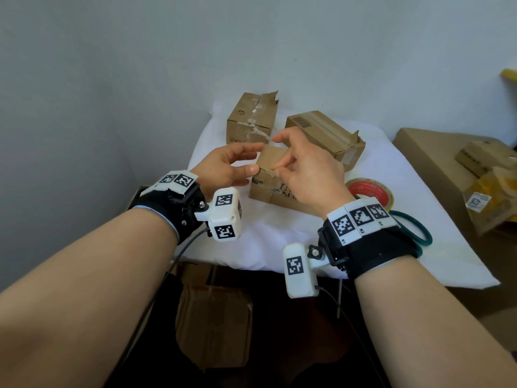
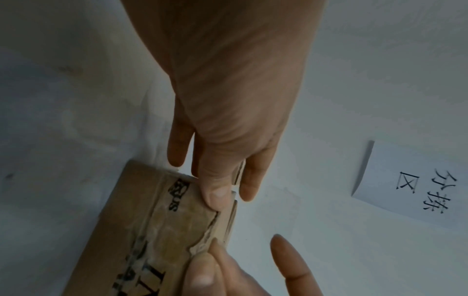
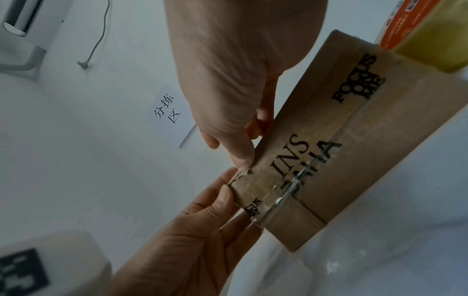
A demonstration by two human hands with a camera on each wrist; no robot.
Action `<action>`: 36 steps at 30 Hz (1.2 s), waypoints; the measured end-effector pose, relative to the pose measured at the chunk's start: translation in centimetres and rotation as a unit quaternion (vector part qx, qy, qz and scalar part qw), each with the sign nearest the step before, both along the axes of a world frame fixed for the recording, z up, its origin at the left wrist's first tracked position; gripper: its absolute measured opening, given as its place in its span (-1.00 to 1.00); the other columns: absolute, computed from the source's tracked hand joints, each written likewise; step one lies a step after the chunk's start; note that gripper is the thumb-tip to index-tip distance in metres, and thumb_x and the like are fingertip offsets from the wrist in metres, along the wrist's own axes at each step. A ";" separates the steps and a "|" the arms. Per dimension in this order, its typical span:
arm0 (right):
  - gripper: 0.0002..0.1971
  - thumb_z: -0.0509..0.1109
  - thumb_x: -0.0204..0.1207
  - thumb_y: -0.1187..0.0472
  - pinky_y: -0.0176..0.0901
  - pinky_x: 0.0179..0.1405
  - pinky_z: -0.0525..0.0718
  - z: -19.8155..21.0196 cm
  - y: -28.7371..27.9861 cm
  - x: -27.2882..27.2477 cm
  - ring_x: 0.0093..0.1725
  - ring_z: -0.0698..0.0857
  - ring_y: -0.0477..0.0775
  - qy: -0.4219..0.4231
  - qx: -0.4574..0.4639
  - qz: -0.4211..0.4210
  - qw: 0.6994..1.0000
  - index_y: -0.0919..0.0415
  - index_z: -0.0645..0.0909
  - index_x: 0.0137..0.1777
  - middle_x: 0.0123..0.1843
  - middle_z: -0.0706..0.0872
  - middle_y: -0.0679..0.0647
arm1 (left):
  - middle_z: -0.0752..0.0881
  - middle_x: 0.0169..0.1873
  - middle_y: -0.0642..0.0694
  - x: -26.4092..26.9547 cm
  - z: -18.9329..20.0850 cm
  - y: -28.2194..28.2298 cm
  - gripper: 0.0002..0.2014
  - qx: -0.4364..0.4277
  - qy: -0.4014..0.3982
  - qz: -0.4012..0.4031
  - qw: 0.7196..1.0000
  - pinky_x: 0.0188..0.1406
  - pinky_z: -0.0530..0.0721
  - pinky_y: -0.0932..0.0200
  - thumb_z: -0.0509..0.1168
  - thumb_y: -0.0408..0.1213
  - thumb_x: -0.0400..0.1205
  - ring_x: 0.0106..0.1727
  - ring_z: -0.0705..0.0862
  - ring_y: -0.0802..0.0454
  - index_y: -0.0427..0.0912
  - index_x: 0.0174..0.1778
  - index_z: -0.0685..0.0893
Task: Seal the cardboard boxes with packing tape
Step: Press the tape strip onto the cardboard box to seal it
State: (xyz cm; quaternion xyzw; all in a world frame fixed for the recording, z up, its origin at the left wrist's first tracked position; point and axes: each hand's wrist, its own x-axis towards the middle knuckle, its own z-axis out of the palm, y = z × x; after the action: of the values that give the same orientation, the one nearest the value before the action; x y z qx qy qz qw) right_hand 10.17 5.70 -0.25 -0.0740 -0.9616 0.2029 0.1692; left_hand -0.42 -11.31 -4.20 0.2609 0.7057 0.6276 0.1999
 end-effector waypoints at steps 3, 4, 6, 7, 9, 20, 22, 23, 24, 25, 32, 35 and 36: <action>-0.49 0.42 0.62 0.16 -0.23 -0.27 0.41 -0.1 0.1 -0.1 0.01 0.69 -0.21 0.005 -0.006 0.008 1.000 -0.32 0.34 0.44 -0.07 0.77 -0.30 | 0.56 0.50 0.13 -0.4 0.2 0.0 -0.49 -0.004 0.016 -0.013 1.000 0.57 0.45 -0.05 0.44 -0.39 0.63 0.56 0.49 0.05 0.25 0.40 0.65; -0.45 0.43 0.62 0.16 -0.27 -0.27 0.41 -0.1 0.1 -0.1 0.01 0.70 -0.21 0.008 -0.010 0.012 1.000 -0.33 0.33 0.47 -0.07 0.78 -0.30 | 0.49 0.56 0.14 -0.5 0.2 0.0 -0.51 -0.012 0.019 -0.018 1.000 0.62 0.37 -0.07 0.44 -0.37 0.63 0.60 0.44 0.03 0.27 0.38 0.65; -0.37 0.45 0.61 0.17 -0.29 -0.28 0.43 -0.2 0.2 0.0 0.00 0.71 -0.21 0.016 -0.019 0.022 0.999 -0.30 0.28 0.56 -0.07 0.78 -0.29 | 0.38 0.64 0.13 -0.8 0.3 -0.2 -0.54 -0.032 0.023 -0.033 0.999 0.66 0.30 -0.10 0.47 -0.31 0.62 0.63 0.40 0.01 0.30 0.35 0.68; -0.33 0.46 0.60 0.18 -0.28 -0.28 0.48 -0.2 0.2 0.0 -0.02 0.72 -0.22 0.023 -0.023 0.029 0.999 -0.28 0.25 0.59 -0.08 0.78 -0.28 | 0.37 0.65 0.12 -0.9 0.3 -0.3 -0.55 -0.038 0.024 -0.042 0.998 0.67 0.29 -0.11 0.49 -0.27 0.61 0.63 0.39 0.02 0.29 0.34 0.69; -0.25 0.48 0.59 0.21 -0.21 -0.24 0.59 -0.4 0.4 -0.1 -0.06 0.73 -0.25 0.032 -0.033 0.039 0.998 -0.27 0.20 0.65 -0.10 0.78 -0.28 | 0.46 0.60 0.12 -1.0 0.3 -0.5 -0.56 -0.040 0.025 -0.051 0.998 0.68 0.28 -0.12 0.50 -0.23 0.58 0.62 0.41 0.05 0.24 0.35 0.70; -0.11 0.51 0.56 0.27 -0.34 0.00 0.61 -0.1 1.1 0.1 -0.22 0.66 -0.41 0.024 -0.062 0.097 0.993 -0.28 0.11 0.73 -0.14 0.79 -0.25 | 0.42 0.60 0.07 -0.5 0.7 0.5 0.02 -0.041 -0.012 -0.048 0.998 0.71 0.21 -0.01 0.60 -0.39 0.17 0.70 0.18 0.19 0.12 0.60 0.44; -0.10 0.51 0.56 0.28 -0.29 0.01 0.64 -0.1 1.1 0.2 -0.23 0.65 -0.43 0.023 -0.065 0.106 0.992 -0.29 0.11 0.73 -0.14 0.79 -0.25 | 0.37 0.64 0.05 -0.4 0.5 0.9 0.09 -0.041 -0.024 -0.058 0.997 0.70 0.22 -0.05 0.66 -0.33 0.11 0.71 0.19 0.13 0.17 0.61 0.41; -0.10 0.51 0.55 0.29 -0.29 0.01 0.64 -0.1 1.1 0.3 -0.22 0.65 -0.44 0.024 -0.066 0.109 0.992 -0.28 0.12 0.73 -0.14 0.79 -0.26 | 0.38 0.64 0.03 -0.3 0.5 1.0 0.09 -0.034 -0.031 -0.066 0.997 0.67 0.28 -0.05 0.66 -0.35 0.11 0.70 0.25 0.09 0.14 0.61 0.41; -0.10 0.52 0.55 0.29 -0.29 -0.01 0.63 -0.1 1.2 0.3 -0.22 0.65 -0.44 0.027 -0.068 0.111 0.991 -0.28 0.12 0.73 -0.14 0.79 -0.26 | 0.43 0.60 0.01 -0.2 0.6 1.2 0.03 -0.021 -0.039 -0.070 0.997 0.61 0.40 -0.04 0.63 -0.42 0.15 0.65 0.35 0.07 0.10 0.59 0.43; -0.09 0.52 0.54 0.30 -0.30 -0.03 0.62 -0.2 1.2 0.2 -0.23 0.64 -0.43 0.030 -0.070 0.112 0.991 -0.27 0.13 0.73 -0.14 0.79 -0.25 | 0.48 0.56 -0.01 -0.1 0.6 1.3 -0.05 -0.007 -0.045 -0.068 0.997 0.47 0.55 0.02 0.60 -0.51 0.21 0.58 0.46 0.07 0.06 0.55 0.46; -0.13 0.47 0.56 0.38 -0.48 -0.10 0.56 -1.4 1.3 0.0 -0.30 0.62 -0.31 0.069 -0.128 0.119 0.982 -0.17 0.17 0.75 -0.13 0.77 -0.12 | 0.65 0.34 -0.08 0.3 0.3 1.4 -0.37 0.026 -0.053 -0.008 0.998 -0.18 0.75 0.28 0.53 -0.61 0.45 0.19 0.73 0.05 -0.04 0.39 0.63; -0.15 0.48 0.56 0.34 -0.55 -0.15 0.54 -1.5 1.4 -0.1 -0.34 0.61 -0.26 0.078 -0.181 0.117 0.973 -0.14 0.18 0.74 -0.14 0.79 -0.07 | 0.66 0.31 -0.05 0.3 0.0 1.4 -0.39 0.023 -0.035 -0.003 0.999 -0.18 0.72 0.37 0.57 -0.53 0.44 0.21 0.71 0.04 0.05 0.35 0.64; -0.15 0.50 0.55 0.32 -0.56 -0.14 0.53 -1.4 1.4 -0.1 -0.34 0.60 -0.25 0.078 -0.189 0.116 0.972 -0.14 0.18 0.74 -0.14 0.79 -0.07 | 0.65 0.32 -0.04 0.3 0.0 1.4 -0.39 0.020 -0.029 -0.002 0.999 -0.17 0.71 0.38 0.57 -0.51 0.44 0.23 0.70 0.05 0.07 0.35 0.64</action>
State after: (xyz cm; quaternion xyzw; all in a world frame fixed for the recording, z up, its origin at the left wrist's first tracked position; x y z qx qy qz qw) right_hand 10.05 7.15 -1.66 0.0229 -0.8916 0.4047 0.2017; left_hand -0.09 -9.89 -4.21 0.2481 0.6866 0.6482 0.2163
